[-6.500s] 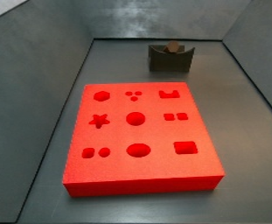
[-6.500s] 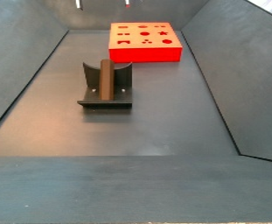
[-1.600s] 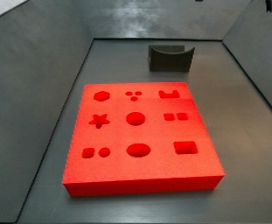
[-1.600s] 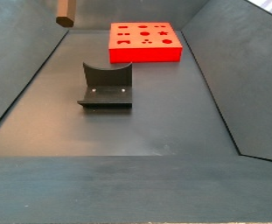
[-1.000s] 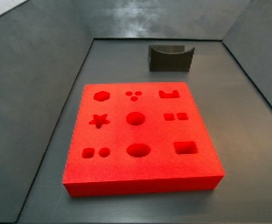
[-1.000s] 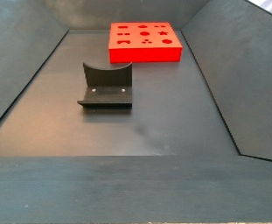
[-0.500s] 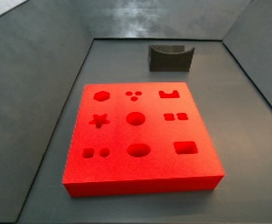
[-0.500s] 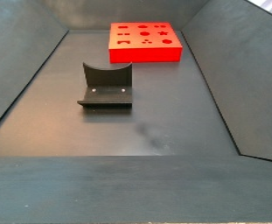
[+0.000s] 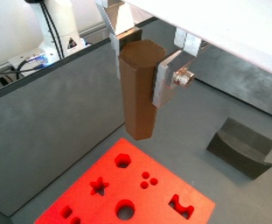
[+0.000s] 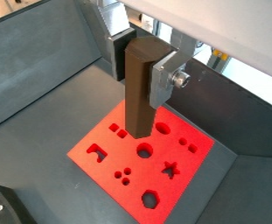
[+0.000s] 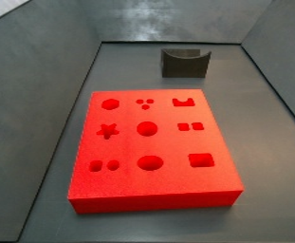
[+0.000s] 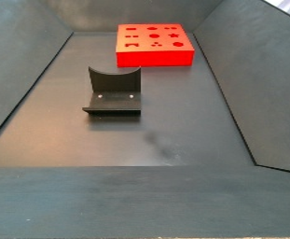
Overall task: Pick up the hexagon object. Move up. Place the hexagon object on the fixture. Regrasp the hexagon object. Move to above the board. Insert the hexagon object.
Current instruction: Insert the hexagon object.
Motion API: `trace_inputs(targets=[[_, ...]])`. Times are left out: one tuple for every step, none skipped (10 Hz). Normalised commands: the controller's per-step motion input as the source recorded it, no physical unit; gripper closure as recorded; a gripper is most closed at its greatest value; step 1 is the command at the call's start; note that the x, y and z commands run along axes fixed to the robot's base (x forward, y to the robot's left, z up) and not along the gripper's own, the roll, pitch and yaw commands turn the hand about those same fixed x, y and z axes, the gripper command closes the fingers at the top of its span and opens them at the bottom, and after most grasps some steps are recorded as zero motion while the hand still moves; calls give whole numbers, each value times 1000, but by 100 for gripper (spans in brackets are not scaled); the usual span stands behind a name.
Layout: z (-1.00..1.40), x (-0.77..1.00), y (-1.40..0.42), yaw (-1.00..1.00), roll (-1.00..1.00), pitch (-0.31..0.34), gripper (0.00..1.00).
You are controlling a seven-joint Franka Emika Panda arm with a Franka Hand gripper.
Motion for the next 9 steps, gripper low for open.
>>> trace_inputs(targets=[[0, -26, 0, 0, 0, 0, 100], [0, -180, 77, 0, 0, -6, 100], [-111, -103, 200, 0, -29, 0, 100], [-280, -100, 326, 43, -116, -50, 100], [-483, -160, 314, 63, -143, -126, 100], [-677, -40, 294, 100, -189, -157, 100], [-766, -23, 189, 20, -151, -134, 100], [-929, -234, 0, 0, -67, -106, 100], [-957, -254, 11, 0, -64, -94, 100]])
